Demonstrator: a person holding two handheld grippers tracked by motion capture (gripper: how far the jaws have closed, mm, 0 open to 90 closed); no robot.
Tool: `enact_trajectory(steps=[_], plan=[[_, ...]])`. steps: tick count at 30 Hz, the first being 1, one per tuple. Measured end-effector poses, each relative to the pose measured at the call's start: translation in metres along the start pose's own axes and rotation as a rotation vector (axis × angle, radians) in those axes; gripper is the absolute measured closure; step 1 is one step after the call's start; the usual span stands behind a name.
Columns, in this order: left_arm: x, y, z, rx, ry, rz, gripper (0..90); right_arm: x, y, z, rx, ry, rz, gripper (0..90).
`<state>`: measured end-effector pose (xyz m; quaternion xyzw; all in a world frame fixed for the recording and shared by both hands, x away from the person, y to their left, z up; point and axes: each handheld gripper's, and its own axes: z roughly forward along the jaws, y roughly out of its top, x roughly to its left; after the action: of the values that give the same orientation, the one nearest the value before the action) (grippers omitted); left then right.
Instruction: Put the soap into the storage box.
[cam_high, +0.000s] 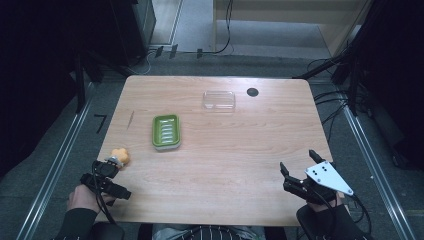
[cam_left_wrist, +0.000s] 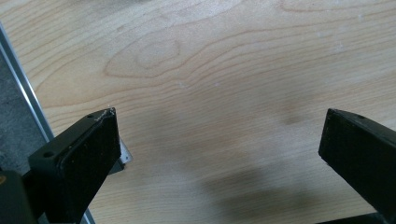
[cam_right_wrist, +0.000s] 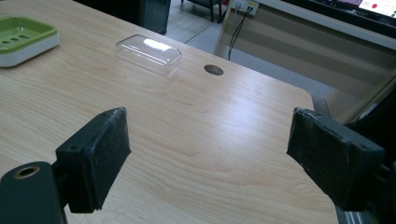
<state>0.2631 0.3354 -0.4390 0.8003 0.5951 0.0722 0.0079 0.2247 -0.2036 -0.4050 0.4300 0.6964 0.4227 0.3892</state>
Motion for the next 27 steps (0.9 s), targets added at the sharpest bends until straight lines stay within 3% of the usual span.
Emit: enact_trajectory(steps=[17,27], plan=[[0.001,0.003,-0.001,-0.033,0.016,0.025,0.0,0.0,0.0,0.0,0.0,-0.002,0.003,13.3],[0.011,0.011,-0.004,-0.068,0.011,0.017,0.0,0.001,0.0,0.0,0.005,0.0,0.002,13.3]])
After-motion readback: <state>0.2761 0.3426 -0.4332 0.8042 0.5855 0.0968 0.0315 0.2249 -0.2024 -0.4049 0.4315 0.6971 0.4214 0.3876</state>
